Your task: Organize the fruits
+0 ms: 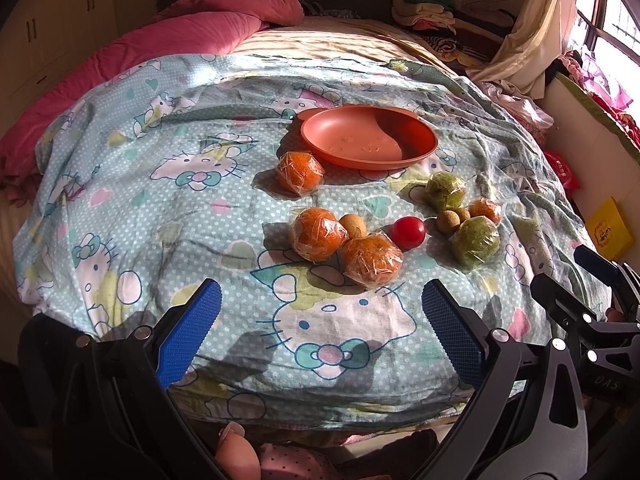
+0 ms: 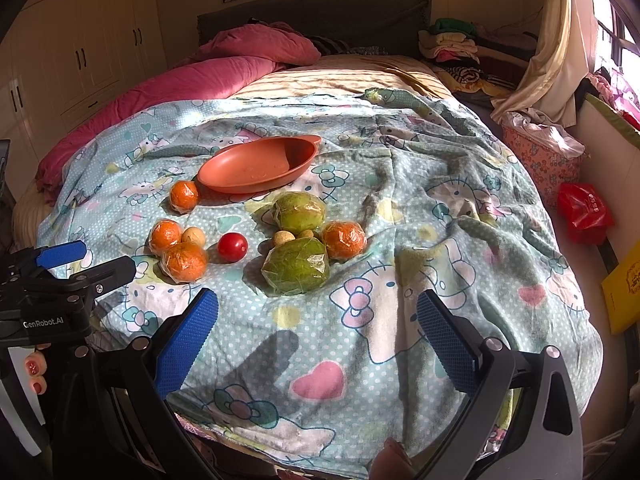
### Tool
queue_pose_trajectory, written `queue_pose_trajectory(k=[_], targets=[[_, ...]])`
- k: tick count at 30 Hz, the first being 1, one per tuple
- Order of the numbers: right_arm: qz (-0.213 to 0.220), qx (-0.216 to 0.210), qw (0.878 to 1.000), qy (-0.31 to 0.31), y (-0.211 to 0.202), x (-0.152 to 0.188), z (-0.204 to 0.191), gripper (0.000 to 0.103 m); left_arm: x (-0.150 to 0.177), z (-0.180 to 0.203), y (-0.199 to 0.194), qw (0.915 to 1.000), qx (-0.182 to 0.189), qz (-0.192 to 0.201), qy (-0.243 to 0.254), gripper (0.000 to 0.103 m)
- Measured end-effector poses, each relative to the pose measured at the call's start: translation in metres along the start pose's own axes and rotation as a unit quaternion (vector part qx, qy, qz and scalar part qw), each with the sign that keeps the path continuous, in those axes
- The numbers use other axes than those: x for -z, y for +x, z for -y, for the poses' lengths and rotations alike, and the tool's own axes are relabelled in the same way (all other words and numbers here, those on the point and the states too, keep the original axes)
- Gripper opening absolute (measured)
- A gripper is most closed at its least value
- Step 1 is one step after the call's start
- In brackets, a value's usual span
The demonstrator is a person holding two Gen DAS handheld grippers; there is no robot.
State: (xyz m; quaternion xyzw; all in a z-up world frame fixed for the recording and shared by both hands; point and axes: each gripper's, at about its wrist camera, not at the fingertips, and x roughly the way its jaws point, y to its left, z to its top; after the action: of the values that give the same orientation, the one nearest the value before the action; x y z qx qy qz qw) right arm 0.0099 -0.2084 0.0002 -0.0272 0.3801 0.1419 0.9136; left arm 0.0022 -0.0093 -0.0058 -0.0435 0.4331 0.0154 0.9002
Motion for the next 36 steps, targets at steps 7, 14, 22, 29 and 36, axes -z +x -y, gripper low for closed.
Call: queue_pose_trajectory(k=[7, 14, 22, 29, 36], targets=[[-0.004, -0.001, 1.0, -0.002, 0.011, -0.003, 0.003, 0.099, -0.002, -0.01, 0.011, 0.9999, 0.003, -0.013, -0.006, 0.095], [-0.027, 0.005, 1.0, -0.004, 0.038, -0.007, 0.013, 0.099, -0.001, -0.009, 0.026, 0.9986, 0.033, -0.04, 0.013, 0.095], [-0.044, -0.02, 0.999, -0.02, 0.062, -0.012, 0.015, 0.099, -0.01, -0.015, 0.042, 0.9977, 0.042, -0.052, 0.013, 0.095], [-0.048, -0.036, 0.998, -0.029, 0.068, -0.012, 0.009, 0.099, -0.022, -0.038, 0.055, 0.9982, 0.034, -0.05, -0.003, 0.087], [-0.049, -0.041, 0.998, -0.028, 0.069, -0.012, 0.007, 0.098, -0.03, -0.044, 0.068, 0.9966, 0.051, -0.063, 0.012, 0.066]])
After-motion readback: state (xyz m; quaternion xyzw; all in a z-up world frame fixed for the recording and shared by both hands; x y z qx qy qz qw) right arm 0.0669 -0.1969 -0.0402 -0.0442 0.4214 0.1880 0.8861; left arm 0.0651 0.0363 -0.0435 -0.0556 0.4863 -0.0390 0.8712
